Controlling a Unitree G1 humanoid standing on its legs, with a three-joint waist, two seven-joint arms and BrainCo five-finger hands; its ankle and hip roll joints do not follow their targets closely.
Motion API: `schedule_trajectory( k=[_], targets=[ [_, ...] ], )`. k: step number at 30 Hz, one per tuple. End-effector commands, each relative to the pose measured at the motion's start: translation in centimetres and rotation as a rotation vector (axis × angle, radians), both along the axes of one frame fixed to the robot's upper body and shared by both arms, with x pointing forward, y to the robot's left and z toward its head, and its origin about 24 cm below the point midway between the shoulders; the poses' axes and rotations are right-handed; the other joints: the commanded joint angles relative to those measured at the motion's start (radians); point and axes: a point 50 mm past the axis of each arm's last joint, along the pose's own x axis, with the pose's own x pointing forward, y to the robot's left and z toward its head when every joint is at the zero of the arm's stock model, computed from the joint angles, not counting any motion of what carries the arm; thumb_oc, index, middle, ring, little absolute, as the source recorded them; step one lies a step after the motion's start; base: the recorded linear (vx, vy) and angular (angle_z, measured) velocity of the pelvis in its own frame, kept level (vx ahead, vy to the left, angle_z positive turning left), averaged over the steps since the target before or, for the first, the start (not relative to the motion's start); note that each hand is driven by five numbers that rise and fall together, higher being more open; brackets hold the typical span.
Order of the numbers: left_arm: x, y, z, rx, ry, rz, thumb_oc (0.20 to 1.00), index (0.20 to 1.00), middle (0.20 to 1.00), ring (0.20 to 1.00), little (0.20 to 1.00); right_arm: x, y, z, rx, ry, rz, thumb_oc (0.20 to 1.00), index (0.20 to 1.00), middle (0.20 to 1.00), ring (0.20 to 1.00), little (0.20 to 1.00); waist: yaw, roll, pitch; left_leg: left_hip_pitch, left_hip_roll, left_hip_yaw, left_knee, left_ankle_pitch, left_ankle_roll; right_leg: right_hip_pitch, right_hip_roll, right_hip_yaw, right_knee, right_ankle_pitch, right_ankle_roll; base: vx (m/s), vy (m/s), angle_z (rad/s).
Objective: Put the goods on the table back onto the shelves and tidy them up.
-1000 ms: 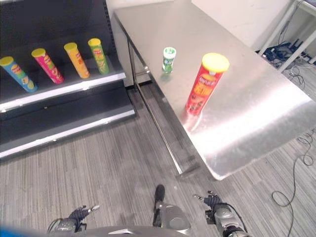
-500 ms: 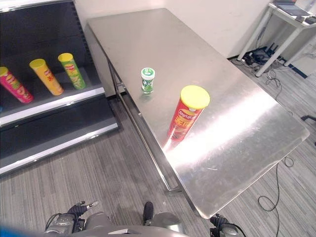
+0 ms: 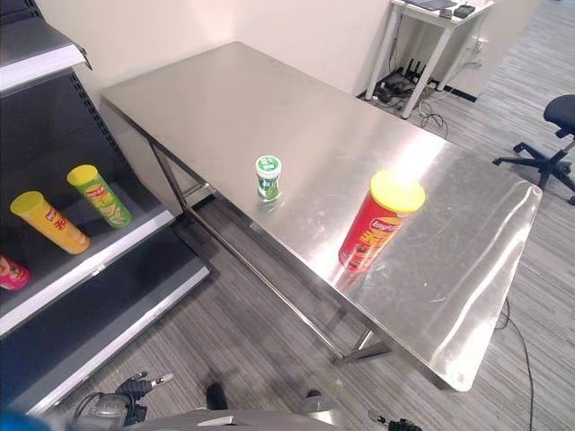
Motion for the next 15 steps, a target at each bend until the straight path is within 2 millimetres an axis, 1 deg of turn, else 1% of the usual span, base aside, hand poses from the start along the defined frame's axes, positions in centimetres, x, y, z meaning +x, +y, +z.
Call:
schedule_trajectory(
  k=[1, 4, 6, 7, 9, 10, 12, 13, 14, 15],
  targets=[
    [0.0, 0.7, 0.3, 0.04, -0.011, -0.004, 1.0, 1.0, 1.0, 1.0, 1.0, 3.8, -3.1, 1.8, -0.092, -0.147, -0.086, 1.0, 1.0, 1.0, 1.0, 1.0, 0.001, 0.019, 0.006, 0.059, 0.029, -0.022, 0.012, -0.106, -0.036, -0.111, -0.038, 0.011, -0.001, 0.053, 0.074, -0.01, 0.147, -0.32],
    [-0.1, 0.9, 0.3, 0.041, -0.019, -0.003, 1.0, 1.0, 1.0, 1.0, 1.0, 4.3, -5.1, 2.9, -0.141, -0.231, -0.199, 1.0, 1.0, 1.0, 1.0, 1.0, -0.01, 0.014, 0.015, 0.069, 0.02, -0.002, 0.012, -0.115, -0.025, -0.137, -0.048, 0.02, 0.026, 0.074, 0.089, -0.02, 0.11, -0.27],
    [0.0, 0.9, 0.4, 0.039, -0.026, -0.009, 1.0, 1.0, 1.0, 1.0, 1.0, 4.0, -6.6, 3.7, -0.186, -0.254, -0.245, 1.0, 1.0, 1.0, 1.0, 1.0, -0.012, 0.011, 0.02, 0.074, 0.017, 0.008, 0.012, -0.121, -0.02, -0.148, -0.051, 0.01, 0.033, 0.079, 0.094, -0.02, 0.078, -0.27],
    [0.3, 1.1, 0.6, 0.04, -0.039, -0.016, 1.0, 1.0, 1.0, 1.0, 1.0, 2.9, -9.0, 4.8, -0.256, -0.258, -0.311, 1.0, 1.0, 1.0, 1.0, 1.0, -0.018, 0.004, 0.017, 0.076, 0.016, 0.011, 0.013, -0.124, -0.019, -0.146, -0.054, 0.002, 0.032, 0.086, 0.096, 0.0, 0.046, -0.24],
    [0.3, 1.0, 0.6, 0.04, -0.039, -0.017, 1.0, 1.0, 1.0, 1.0, 1.0, 2.9, -9.0, 4.9, -0.257, -0.258, -0.311, 1.0, 1.0, 1.0, 1.0, 1.0, -0.017, 0.005, 0.017, 0.077, 0.016, 0.011, 0.013, -0.125, -0.019, -0.145, -0.054, 0.002, 0.032, 0.086, 0.096, 0.01, 0.018, -0.15],
    [0.6, 1.1, 0.7, 0.039, -0.049, -0.026, 1.0, 1.0, 1.0, 1.0, 1.0, 1.6, -11.0, 5.9, -0.316, -0.254, -0.373, 1.0, 1.0, 1.0, 1.0, 1.0, -0.022, 0.0, 0.013, 0.076, 0.016, 0.008, 0.012, -0.126, -0.021, -0.138, -0.055, -0.009, 0.028, 0.084, 0.097, 0.03, 0.011, -0.09],
    [0.8, 1.0, 0.7, 0.04, -0.051, -0.038, 1.0, 1.0, 1.0, 1.0, 1.0, 0.3, -13.0, 7.2, -0.378, -0.255, -0.419, 1.0, 1.0, 1.0, 1.0, 1.0, -0.032, -0.01, 0.006, 0.079, 0.019, 0.005, 0.013, -0.13, -0.022, -0.131, -0.054, -0.015, 0.02, 0.079, 0.095, 0.04, 0.002, 0.09],
    [0.8, 1.0, 0.7, 0.039, -0.051, -0.039, 1.0, 1.0, 1.0, 1.0, 1.0, 0.2, -13.0, 7.2, -0.379, -0.255, -0.42, 1.0, 1.0, 1.0, 1.0, 1.0, -0.031, -0.008, 0.006, 0.079, 0.019, 0.004, 0.013, -0.13, -0.022, -0.129, -0.054, -0.016, 0.02, 0.079, 0.095, 0.05, -0.013, 0.16],
    [0.8, 0.7, 0.6, 0.034, -0.044, -0.054, 1.0, 1.0, 1.0, 1.0, 1.0, -0.6, -15.1, 9.0, -0.454, -0.281, -0.45, 1.0, 1.0, 1.0, 1.0, 1.0, -0.041, -0.018, -0.001, 0.084, 0.024, 0.005, 0.012, -0.131, -0.026, -0.123, -0.052, -0.02, 0.007, 0.079, 0.095, 0.04, -0.02, 0.06],
    [0.8, 0.5, 0.6, 0.032, -0.042, -0.061, 1.0, 1.0, 1.0, 1.0, 1.0, -0.8, -16.0, 10.0, -0.496, -0.297, -0.454, 1.0, 1.0, 1.0, 1.0, 1.0, -0.046, -0.023, -0.005, 0.087, 0.028, 0.007, 0.012, -0.132, -0.028, -0.119, -0.05, -0.022, -0.001, 0.08, 0.095, 0.05, -0.024, -0.01]
  ],
)
